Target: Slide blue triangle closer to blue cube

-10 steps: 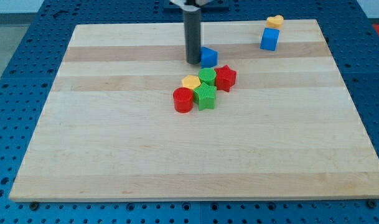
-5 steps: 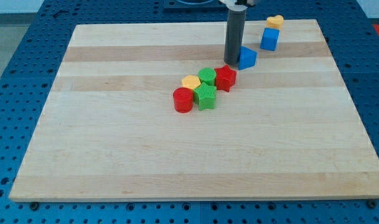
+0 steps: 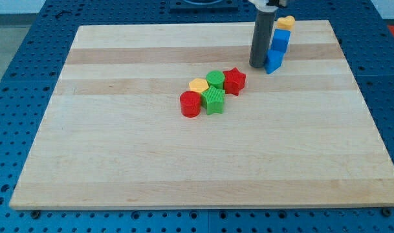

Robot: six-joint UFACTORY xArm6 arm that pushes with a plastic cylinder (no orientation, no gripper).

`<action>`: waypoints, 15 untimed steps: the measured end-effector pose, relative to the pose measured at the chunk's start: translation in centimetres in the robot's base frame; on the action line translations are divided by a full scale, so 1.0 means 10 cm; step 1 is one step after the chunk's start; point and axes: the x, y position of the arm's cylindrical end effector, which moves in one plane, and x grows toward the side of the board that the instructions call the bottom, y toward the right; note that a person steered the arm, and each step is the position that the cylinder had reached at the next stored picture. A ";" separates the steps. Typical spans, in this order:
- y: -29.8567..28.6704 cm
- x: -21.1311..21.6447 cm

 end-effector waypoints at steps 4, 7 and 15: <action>0.02 0.25; 0.21 0.07; -0.09 -0.04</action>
